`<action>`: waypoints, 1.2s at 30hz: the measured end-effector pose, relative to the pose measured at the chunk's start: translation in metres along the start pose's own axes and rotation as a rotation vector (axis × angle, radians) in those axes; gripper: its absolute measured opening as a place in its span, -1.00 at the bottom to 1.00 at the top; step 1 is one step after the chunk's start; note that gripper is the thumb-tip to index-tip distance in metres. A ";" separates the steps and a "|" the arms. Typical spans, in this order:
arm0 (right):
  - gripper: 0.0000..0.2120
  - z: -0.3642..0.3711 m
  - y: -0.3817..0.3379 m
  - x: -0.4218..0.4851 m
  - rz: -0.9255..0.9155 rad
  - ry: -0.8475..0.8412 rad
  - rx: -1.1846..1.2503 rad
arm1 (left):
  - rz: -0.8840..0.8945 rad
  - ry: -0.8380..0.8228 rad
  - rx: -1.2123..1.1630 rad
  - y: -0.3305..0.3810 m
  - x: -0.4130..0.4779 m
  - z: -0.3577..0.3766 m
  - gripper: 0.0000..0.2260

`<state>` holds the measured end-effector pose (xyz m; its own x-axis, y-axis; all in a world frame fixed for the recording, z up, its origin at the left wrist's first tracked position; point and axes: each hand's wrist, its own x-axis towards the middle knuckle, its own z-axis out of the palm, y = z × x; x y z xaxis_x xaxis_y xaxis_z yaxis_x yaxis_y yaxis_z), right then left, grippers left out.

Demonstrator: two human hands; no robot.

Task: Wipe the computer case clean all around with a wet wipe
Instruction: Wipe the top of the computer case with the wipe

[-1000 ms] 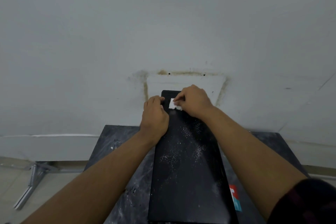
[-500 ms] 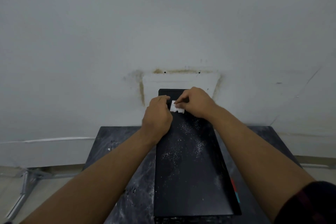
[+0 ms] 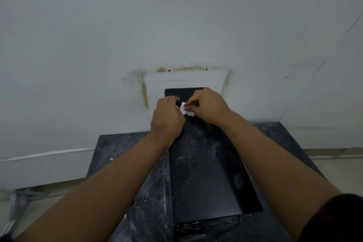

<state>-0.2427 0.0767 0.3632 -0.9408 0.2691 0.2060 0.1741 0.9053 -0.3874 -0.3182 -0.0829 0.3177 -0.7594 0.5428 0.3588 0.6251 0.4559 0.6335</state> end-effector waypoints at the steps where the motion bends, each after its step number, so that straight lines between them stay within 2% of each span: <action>1: -0.90 -0.001 0.002 0.000 0.051 0.055 -0.061 | 0.005 0.001 0.004 0.000 0.000 0.000 -0.67; 3: -0.87 -0.003 0.006 -0.002 0.159 0.124 -0.148 | 0.007 0.006 0.006 0.001 -0.001 0.000 -0.68; 8: -0.90 -0.005 0.004 -0.007 0.044 -0.036 0.054 | -0.004 0.009 -0.008 -0.002 0.000 0.000 -0.68; 12: -0.89 -0.006 0.011 -0.005 0.175 0.073 -0.062 | -0.005 0.010 0.015 0.001 -0.002 -0.003 -0.64; 16: -0.89 -0.006 0.007 -0.013 0.010 -0.039 0.050 | -0.001 0.020 0.057 0.006 -0.003 -0.007 -0.64; 20: -0.88 -0.013 0.019 -0.012 0.133 0.083 -0.085 | -0.005 -0.015 0.122 0.007 0.000 -0.012 -0.65; 24: -0.85 -0.016 0.017 -0.022 -0.050 -0.062 0.022 | -0.094 -0.068 0.050 0.015 0.002 -0.016 -0.61; 29: -0.92 -0.023 0.036 -0.017 0.111 0.059 -0.038 | -0.092 -0.040 0.047 0.022 -0.011 -0.005 -0.63; 33: -0.90 -0.025 0.040 -0.022 -0.038 -0.080 0.099 | -0.070 -0.042 0.077 0.023 -0.015 -0.002 -0.63; 36: -0.90 -0.029 0.053 -0.017 0.073 0.054 -0.047 | -0.073 -0.056 0.069 0.025 -0.014 -0.003 -0.62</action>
<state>-0.2087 0.1293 0.3652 -0.9082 0.3512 0.2276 0.2561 0.8966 -0.3613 -0.2925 -0.0814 0.3299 -0.7934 0.5442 0.2728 0.5808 0.5426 0.6069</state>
